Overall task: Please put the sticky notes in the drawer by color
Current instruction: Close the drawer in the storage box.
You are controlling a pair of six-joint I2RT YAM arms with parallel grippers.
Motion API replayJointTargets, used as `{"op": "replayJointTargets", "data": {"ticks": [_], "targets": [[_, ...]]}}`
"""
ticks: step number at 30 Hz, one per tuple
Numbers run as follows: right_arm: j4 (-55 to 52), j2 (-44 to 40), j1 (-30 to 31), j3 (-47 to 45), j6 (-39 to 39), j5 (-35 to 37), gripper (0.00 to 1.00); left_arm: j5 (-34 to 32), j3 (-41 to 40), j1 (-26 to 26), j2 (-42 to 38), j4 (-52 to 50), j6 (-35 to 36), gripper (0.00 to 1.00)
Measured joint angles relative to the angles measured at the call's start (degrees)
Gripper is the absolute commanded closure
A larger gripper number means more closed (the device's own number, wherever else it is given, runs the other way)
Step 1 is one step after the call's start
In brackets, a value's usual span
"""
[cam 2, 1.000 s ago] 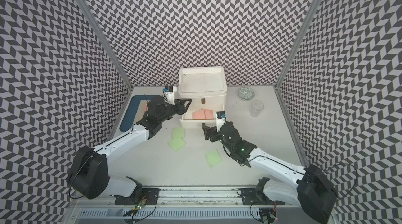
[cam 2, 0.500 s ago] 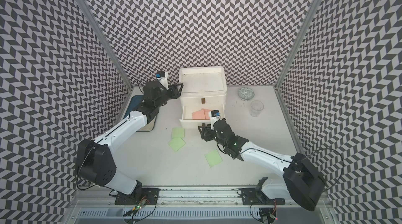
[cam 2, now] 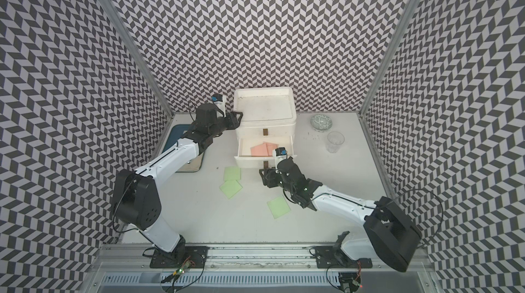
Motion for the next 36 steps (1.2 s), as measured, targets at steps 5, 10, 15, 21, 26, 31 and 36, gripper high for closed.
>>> {"op": "replayJointTargets", "data": {"ticks": [5,10,15,21,26,31,36], "targets": [[0.72,3.41,0.0,0.98,0.85,-0.22,0.39,0.04,-0.31,0.0,-0.2,0.26,-0.15,0.49],[2.21,5.03,-0.04,1.77,1.49,0.33,0.54,0.13,-1.18,-0.02,-0.5,1.36,-0.28,0.49],[3.43,5.03,-0.24,3.02,1.44,2.4,0.55,0.31,-2.16,-0.02,-0.87,2.56,-0.42,0.5],[3.89,5.77,-0.9,4.85,1.22,3.98,0.55,0.46,-2.49,0.0,-0.87,3.21,-0.5,0.5],[4.13,6.99,-2.08,5.95,1.11,4.66,0.55,0.5,-2.78,0.0,-0.96,3.69,-0.57,0.5],[5.01,9.62,-3.15,7.89,0.94,4.79,0.55,0.66,-3.08,0.0,-1.09,4.04,-0.66,0.5],[6.73,13.77,-3.58,10.73,1.01,4.79,0.55,0.7,-3.13,0.0,-1.09,4.13,-0.66,0.5]]}}
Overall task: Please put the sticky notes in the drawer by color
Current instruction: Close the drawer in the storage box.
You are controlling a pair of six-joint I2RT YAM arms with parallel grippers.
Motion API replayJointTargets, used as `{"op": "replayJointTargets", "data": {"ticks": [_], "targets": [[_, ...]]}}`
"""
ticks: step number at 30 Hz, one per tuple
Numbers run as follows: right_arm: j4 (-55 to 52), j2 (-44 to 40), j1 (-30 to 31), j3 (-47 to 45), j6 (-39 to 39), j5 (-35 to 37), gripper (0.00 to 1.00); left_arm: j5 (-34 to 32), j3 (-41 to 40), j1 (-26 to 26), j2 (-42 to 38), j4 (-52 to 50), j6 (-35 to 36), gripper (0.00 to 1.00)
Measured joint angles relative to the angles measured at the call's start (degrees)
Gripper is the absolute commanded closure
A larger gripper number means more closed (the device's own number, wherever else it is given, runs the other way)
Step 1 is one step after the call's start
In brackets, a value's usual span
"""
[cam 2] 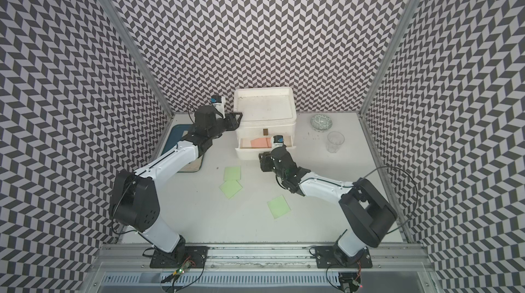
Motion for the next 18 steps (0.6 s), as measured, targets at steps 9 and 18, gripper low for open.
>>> {"op": "replayJointTargets", "data": {"ticks": [9,18], "targets": [[6.95,7.61,-0.15,2.23,0.33,2.43,0.54,0.15,-0.35,0.0,-0.24,0.2,0.0,0.5],[16.26,13.35,-0.28,3.41,-0.24,7.87,0.52,0.59,-0.92,-0.02,-1.03,-0.07,0.07,0.49]]}}
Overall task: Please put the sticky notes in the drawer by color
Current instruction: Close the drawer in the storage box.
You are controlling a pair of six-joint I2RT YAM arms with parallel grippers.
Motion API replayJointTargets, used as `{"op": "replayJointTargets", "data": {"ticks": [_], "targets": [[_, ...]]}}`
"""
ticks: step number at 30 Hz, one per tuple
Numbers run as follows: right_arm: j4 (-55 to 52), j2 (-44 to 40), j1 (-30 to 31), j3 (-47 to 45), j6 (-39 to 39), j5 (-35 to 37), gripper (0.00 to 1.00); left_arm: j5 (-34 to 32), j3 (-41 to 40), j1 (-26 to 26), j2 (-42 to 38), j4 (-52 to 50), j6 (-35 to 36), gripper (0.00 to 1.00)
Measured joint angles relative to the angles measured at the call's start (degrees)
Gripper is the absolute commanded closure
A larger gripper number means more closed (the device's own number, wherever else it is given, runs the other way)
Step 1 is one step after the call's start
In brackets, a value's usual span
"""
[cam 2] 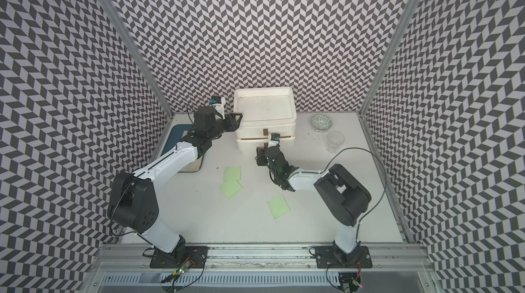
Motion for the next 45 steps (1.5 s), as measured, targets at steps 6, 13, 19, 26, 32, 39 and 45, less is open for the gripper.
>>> {"op": "replayJointTargets", "data": {"ticks": [6,13,19,26,32,39,45], "targets": [[4.11,2.08,-0.02,0.02,0.04,1.73,0.52,0.24,-0.94,-0.11,-1.09,-0.5,0.09,0.49],[5.57,3.39,-0.04,0.5,-0.39,3.15,0.5,0.74,-2.16,-0.42,-3.21,-2.25,0.15,0.49],[5.16,3.91,-0.24,2.16,-1.25,2.84,0.48,1.57,-4.85,-0.76,-6.21,-2.58,0.17,0.48],[2.14,-5.49,-0.17,-4.22,-0.83,-1.38,0.37,1.53,-9.22,-0.55,-10.34,-1.81,0.37,0.45],[-4.61,-12.28,-1.64,-0.96,-0.37,-8.09,0.34,1.6,-14.34,1.44,-14.05,1.01,-0.09,0.44],[-8.0,-12.28,-9.46,1.42,7.13,-22.84,0.35,2.95,-18.32,4.87,-17.97,3.45,-1.22,0.44],[-3.13,-10.69,-13.38,0.15,15.26,-32.3,0.39,4.81,-18.38,5.29,-18.99,4.5,-1.62,0.44]]}}
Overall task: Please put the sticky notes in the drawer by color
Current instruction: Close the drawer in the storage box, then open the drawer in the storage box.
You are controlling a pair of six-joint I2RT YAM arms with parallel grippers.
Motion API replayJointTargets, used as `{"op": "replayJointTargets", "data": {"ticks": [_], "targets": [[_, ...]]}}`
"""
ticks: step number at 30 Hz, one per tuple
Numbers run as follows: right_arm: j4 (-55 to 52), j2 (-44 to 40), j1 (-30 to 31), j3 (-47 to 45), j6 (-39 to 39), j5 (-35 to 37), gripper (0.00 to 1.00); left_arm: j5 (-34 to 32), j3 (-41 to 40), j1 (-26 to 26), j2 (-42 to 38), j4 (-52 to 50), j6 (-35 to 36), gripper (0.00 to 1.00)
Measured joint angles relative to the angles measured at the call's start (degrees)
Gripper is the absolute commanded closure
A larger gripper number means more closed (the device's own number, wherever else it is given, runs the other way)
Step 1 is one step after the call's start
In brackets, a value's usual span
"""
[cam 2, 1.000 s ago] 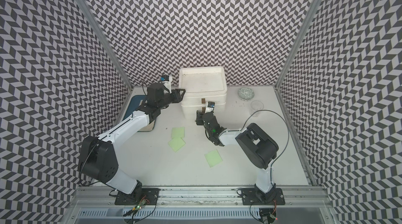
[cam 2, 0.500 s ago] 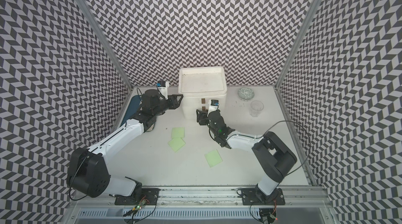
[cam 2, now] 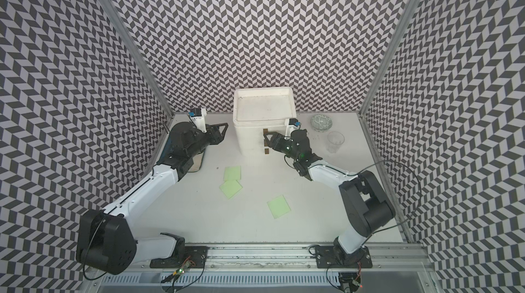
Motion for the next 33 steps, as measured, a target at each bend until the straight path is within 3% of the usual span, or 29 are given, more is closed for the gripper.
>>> {"op": "replayJointTargets", "data": {"ticks": [5,15,19,27,33], "targets": [[4.13,1.99,0.24,1.05,3.67,-3.8,0.41,0.81,-0.28,0.11,-0.02,0.31,-0.31,0.44],[6.78,3.1,0.31,1.55,5.55,-4.15,0.47,1.68,-0.63,0.48,-0.04,0.31,-0.63,0.44],[7.28,3.39,0.31,1.62,5.4,-3.34,0.57,1.77,-0.63,0.48,-0.24,0.33,-0.63,0.44],[4.74,3.69,0.31,2.99,2.29,-2.34,0.87,1.97,-0.66,0.55,-0.35,0.72,-0.63,0.44],[1.64,3.21,0.33,3.58,-0.52,-1.99,0.93,2.14,-0.74,0.74,-0.35,0.72,-0.63,0.44]]}}
